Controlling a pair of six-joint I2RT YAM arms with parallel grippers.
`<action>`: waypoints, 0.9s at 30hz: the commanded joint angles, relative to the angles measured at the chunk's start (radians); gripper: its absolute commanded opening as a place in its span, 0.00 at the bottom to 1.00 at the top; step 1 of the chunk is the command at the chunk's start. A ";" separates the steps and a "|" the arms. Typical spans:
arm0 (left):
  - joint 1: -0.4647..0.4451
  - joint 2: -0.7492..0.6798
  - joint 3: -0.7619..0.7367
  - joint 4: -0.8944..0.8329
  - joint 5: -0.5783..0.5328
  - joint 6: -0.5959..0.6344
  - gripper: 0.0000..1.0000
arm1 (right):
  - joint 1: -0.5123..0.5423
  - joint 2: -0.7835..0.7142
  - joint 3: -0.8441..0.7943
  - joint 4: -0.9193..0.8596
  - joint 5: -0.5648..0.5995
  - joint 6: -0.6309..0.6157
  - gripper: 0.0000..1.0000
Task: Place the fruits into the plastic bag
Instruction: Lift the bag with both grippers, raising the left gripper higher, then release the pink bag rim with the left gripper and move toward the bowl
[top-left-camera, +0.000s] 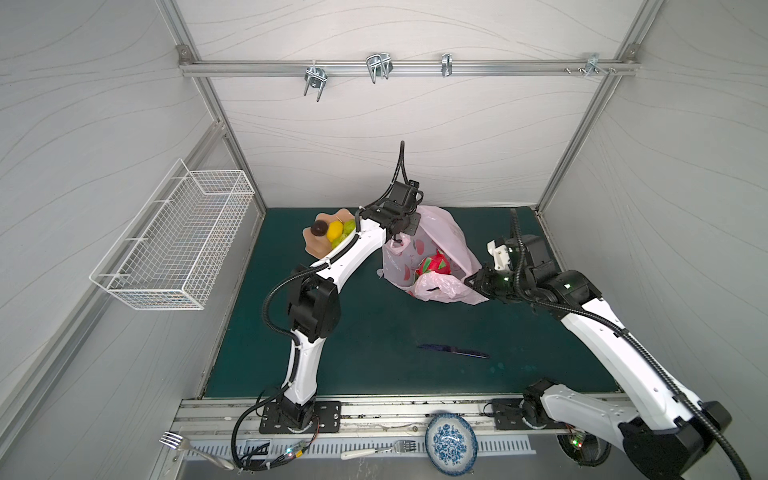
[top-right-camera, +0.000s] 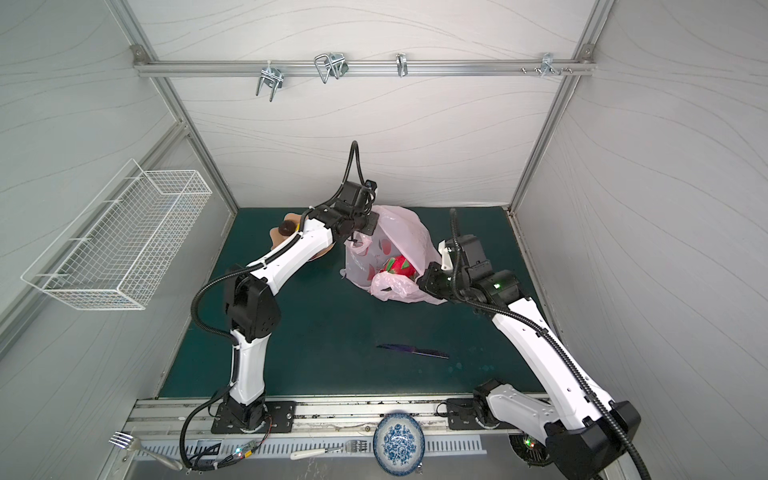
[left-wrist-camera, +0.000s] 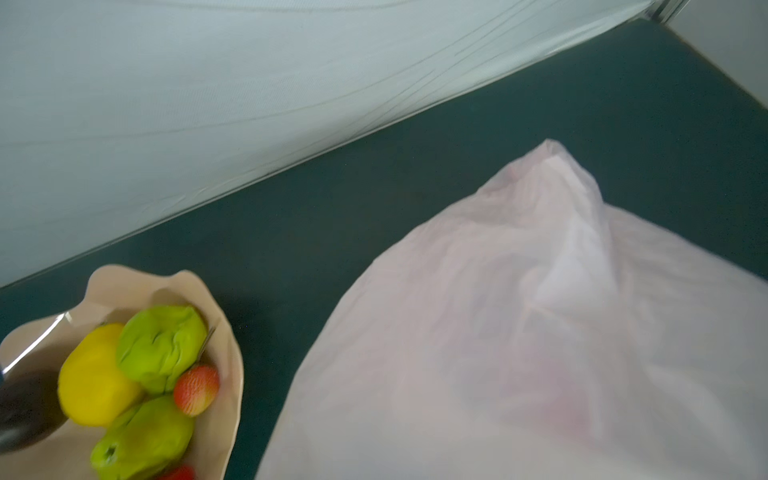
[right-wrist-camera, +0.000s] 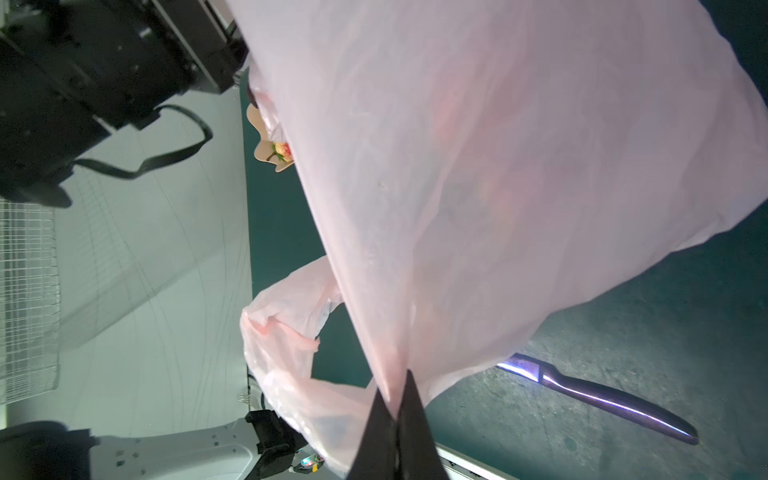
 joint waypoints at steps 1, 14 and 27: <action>0.048 0.082 0.120 -0.023 -0.023 0.006 0.00 | 0.039 -0.007 0.010 -0.048 -0.026 0.056 0.00; 0.078 0.071 0.133 -0.028 0.086 -0.243 0.27 | 0.099 0.052 0.017 -0.010 -0.014 0.065 0.00; 0.125 -0.311 -0.284 -0.005 0.250 -0.207 0.66 | 0.095 0.056 0.018 -0.005 -0.004 0.076 0.00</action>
